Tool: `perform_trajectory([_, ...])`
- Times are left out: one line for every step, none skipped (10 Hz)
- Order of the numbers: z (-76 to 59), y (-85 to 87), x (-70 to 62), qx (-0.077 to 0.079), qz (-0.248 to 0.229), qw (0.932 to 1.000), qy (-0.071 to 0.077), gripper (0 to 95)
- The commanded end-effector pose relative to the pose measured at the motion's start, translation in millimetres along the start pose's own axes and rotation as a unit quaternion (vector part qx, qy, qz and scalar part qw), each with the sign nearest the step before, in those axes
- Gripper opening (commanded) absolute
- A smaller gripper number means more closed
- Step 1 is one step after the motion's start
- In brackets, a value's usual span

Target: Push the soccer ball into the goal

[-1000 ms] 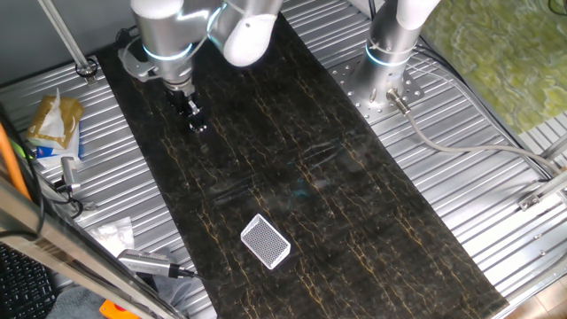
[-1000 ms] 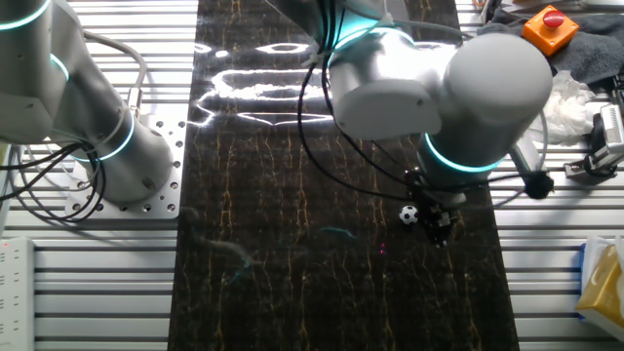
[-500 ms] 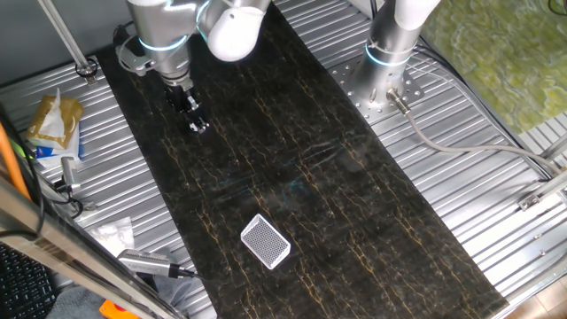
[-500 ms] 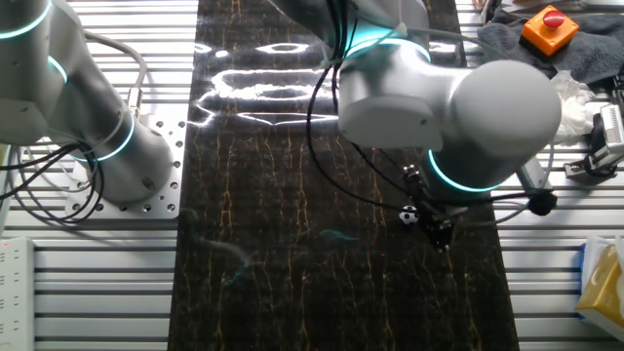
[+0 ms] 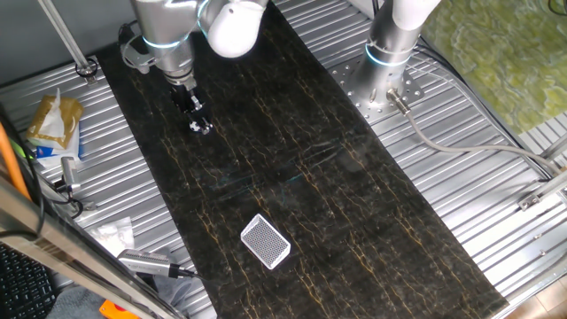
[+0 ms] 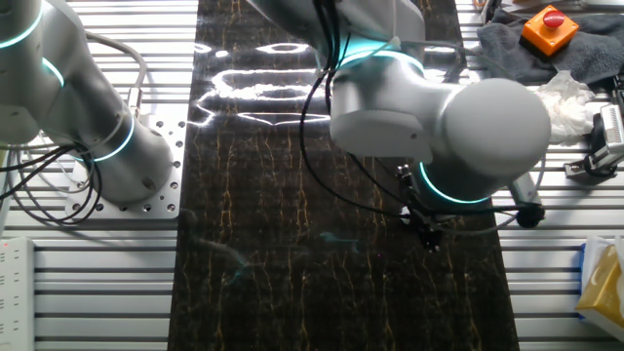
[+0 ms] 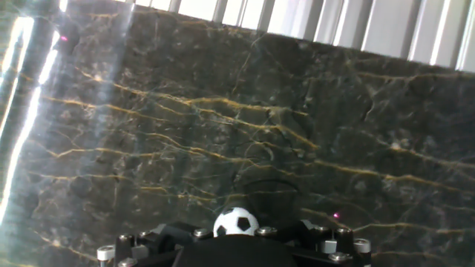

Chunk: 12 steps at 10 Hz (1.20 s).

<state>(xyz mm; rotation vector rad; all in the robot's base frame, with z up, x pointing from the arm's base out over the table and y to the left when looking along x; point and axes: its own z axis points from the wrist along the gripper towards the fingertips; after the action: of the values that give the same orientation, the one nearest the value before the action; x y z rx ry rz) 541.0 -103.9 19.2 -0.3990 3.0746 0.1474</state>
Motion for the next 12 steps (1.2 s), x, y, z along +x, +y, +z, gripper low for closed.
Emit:
perform_trajectory([3.2, 5.4, 4.8, 0.002, 0.009, 1.0, 0.001, 95.0])
perform_trajectory([3.8, 8.5, 6.4, 0.003, 0.012, 0.9999, 0.002, 95.0])
perform_trajectory([4.3, 14.1, 8.0, 0.002, 0.018, 0.9998, 0.001, 95.0])
perform_trajectory([4.3, 16.7, 8.2, 0.003, 0.02, 0.9998, 0.002, 95.0])
perform_trajectory([5.0, 20.7, 7.8, 0.003, 0.023, 0.9997, 0.002, 95.0])
perform_trajectory([5.6, 23.3, 6.8, 0.004, 0.025, 0.9997, 0.002, 95.0])
perform_trajectory([7.0, 25.1, 5.0, 0.005, 0.025, 0.9997, 0.001, 95.0])
perform_trajectory([8.0, 26.7, 3.5, 0.005, 0.025, 0.9997, 0.0, 95.0])
perform_trajectory([9.6, 29.6, 0.9, 0.004, 0.027, 0.9996, -0.001, 95.0])
perform_trajectory([10.0, 31.4, -0.3, 0.005, 0.028, 0.9996, -0.001, 95.0])
perform_trajectory([9.6, 35.7, -2.5, 0.004, 0.031, 0.9995, -0.001, 95.0])
perform_trajectory([7.9, 40.6, -4.2, 0.004, 0.035, 0.9994, -0.001, 95.0])
